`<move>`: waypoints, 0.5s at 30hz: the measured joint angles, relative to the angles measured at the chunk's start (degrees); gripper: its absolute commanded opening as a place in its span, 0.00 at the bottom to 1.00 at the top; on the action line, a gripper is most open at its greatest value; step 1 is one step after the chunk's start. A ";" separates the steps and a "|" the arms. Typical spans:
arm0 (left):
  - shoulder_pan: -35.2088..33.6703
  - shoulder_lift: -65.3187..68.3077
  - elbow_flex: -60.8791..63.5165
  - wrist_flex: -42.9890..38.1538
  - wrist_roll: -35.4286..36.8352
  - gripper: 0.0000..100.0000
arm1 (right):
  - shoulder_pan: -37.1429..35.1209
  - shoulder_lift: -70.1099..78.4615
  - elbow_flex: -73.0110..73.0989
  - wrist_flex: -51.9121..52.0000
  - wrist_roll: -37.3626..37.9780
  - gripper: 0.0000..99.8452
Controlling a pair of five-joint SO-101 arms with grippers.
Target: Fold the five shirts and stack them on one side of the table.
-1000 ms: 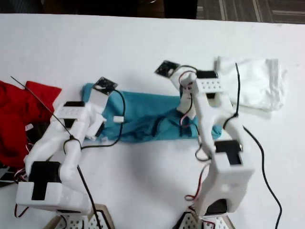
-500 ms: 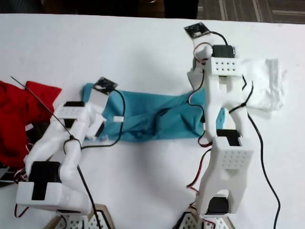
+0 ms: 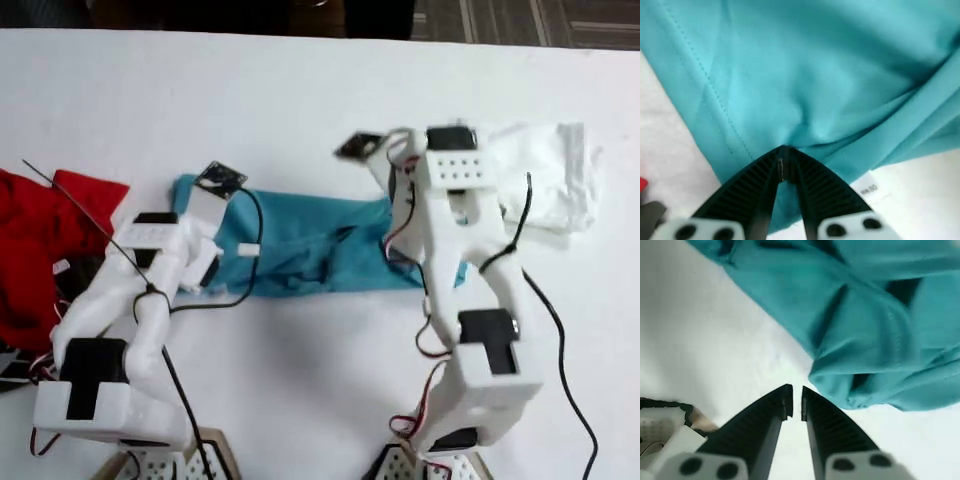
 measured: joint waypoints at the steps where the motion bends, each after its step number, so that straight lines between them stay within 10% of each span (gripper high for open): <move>1: 0.00 0.00 0.00 0.00 0.00 0.03 | -0.18 -0.97 3.43 -1.76 0.00 0.05; 15: 0.00 0.00 0.00 0.00 0.00 0.03 | 12.66 -2.20 19.08 -40.62 0.09 0.05</move>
